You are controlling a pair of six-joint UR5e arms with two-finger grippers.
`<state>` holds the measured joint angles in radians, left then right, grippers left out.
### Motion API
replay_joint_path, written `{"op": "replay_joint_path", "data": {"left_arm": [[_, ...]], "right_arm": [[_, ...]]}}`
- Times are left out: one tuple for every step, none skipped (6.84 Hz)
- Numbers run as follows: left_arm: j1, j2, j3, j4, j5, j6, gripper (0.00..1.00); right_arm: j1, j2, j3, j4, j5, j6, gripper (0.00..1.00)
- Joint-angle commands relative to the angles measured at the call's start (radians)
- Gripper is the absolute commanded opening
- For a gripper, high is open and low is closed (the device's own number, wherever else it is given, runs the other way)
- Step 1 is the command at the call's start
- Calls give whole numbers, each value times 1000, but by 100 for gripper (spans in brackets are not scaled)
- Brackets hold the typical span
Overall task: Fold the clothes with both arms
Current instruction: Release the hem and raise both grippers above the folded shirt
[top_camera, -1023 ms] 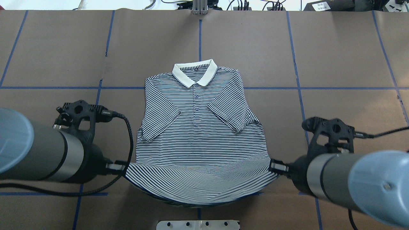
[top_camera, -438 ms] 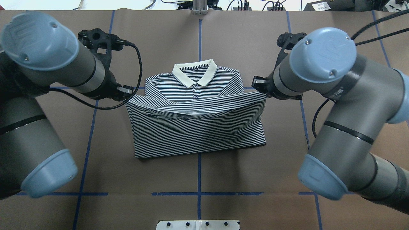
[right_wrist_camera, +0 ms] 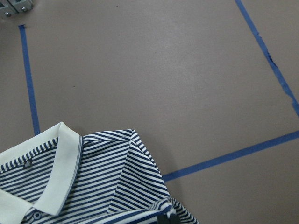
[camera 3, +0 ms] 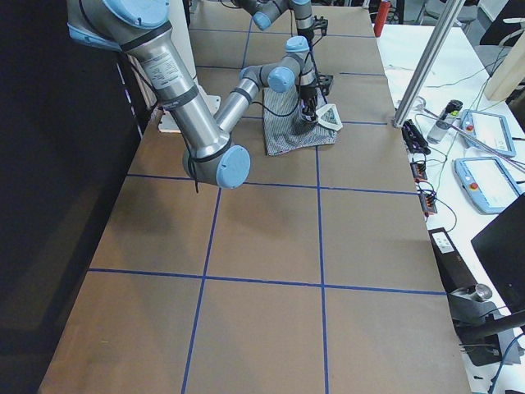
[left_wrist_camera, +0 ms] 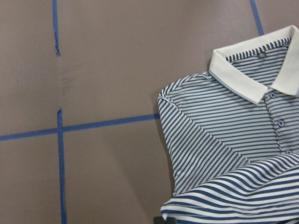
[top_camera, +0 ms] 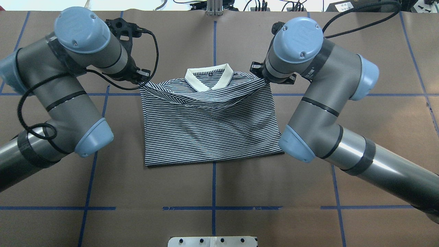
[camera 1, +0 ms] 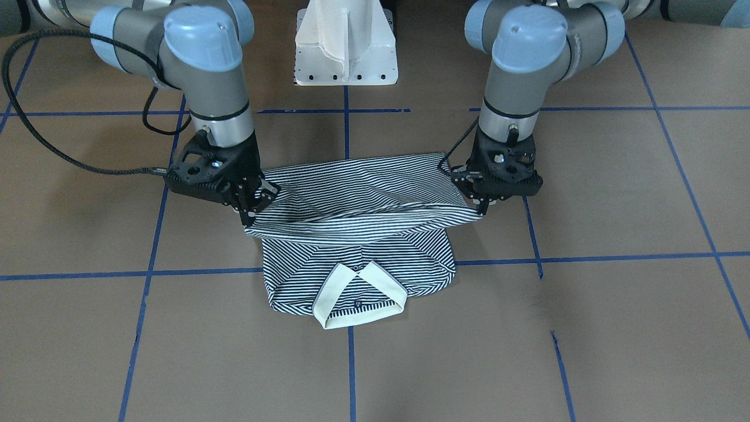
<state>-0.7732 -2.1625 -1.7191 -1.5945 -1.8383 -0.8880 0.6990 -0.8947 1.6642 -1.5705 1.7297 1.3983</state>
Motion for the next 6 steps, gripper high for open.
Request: {"op": "replay_joint_path", "data": {"left_arm": [[-5, -29, 241, -211, 1, 1, 0], [-3, -28, 304, -279, 1, 1, 0], [-2, -28, 308, -282, 1, 0, 0], [0, -28, 308, -283, 1, 0, 0], [0, -28, 308, -283, 1, 0, 0], [2, -28, 308, -283, 1, 1, 0]], "right_arm": [[2, 48, -214, 160, -6, -4, 0], [1, 42, -242, 170, -6, -5, 0], [10, 40, -244, 170, -6, -30, 0], [31, 42, -244, 172, -2, -57, 0], [46, 40, -251, 170, -1, -70, 0], [47, 40, -276, 170, -1, -74, 0]]}}
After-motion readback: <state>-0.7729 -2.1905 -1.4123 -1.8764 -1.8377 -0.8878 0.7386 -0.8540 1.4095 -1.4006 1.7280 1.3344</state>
